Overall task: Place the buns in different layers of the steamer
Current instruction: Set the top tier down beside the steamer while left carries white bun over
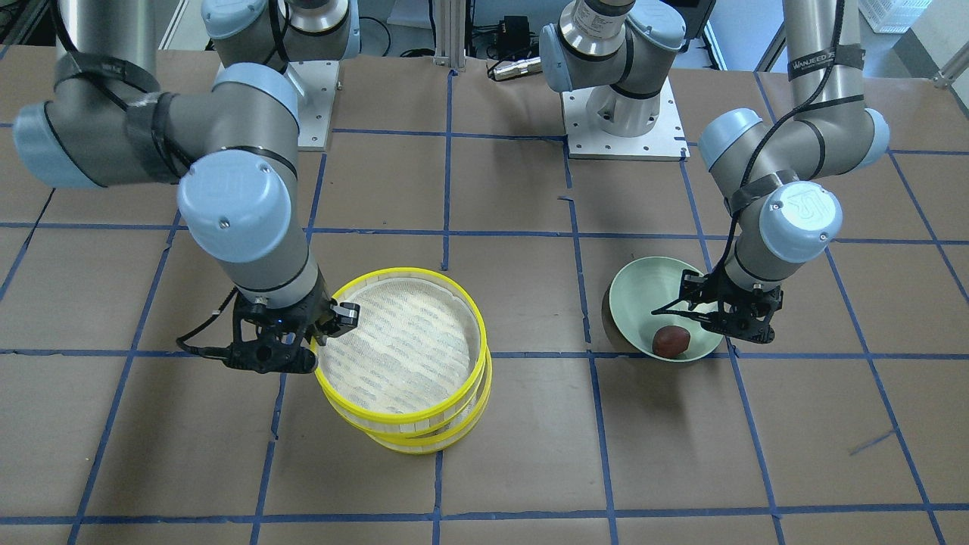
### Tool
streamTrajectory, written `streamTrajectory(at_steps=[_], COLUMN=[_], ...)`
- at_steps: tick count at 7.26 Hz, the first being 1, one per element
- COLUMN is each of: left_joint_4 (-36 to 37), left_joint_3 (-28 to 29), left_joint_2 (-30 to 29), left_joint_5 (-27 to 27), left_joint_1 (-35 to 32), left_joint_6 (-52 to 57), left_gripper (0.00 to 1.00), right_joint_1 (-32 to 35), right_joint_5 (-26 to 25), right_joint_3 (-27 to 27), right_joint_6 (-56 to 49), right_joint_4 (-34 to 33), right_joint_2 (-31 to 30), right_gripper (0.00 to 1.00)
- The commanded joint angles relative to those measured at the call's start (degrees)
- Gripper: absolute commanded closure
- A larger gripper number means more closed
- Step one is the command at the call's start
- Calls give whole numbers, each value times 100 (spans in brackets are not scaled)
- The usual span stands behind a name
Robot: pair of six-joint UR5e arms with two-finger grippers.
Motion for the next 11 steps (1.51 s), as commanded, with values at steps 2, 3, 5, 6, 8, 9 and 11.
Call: streamTrajectory(at_steps=[2,3,5,6,8,9,11], left_joint_4=[-3,49,76,76,111,103,-221], left_joint_3=[-275,-293,-276,-215,-92,91,513], left_joint_2=[-111,-120,-129,-120,-6,-6,160], left_joint_5=[-14,-15,-15,-23,-32,-50,-23], left_joint_1=[24,33,33,33,15,-11,-186], left_joint_6=[-31,-31,-66,-292,-601,-611,-611], left_gripper=[0,4,70,98,99,99,99], right_joint_1=[-1055,-1214,-1486,-1697,-1795,-1795,-1795], right_joint_5=[-65,-135,-644,-645,-881,-865,-848], right_joint_3=[29,38,29,29,38,38,38], right_joint_6=[-1631,-1941,-2321,-2670,-3050,-3043,-3051], right_joint_4=[208,147,-45,-143,-608,-618,-627], right_joint_2=[-154,-57,162,372,471,471,471], right_gripper=[89,90,94,94,94,93,92])
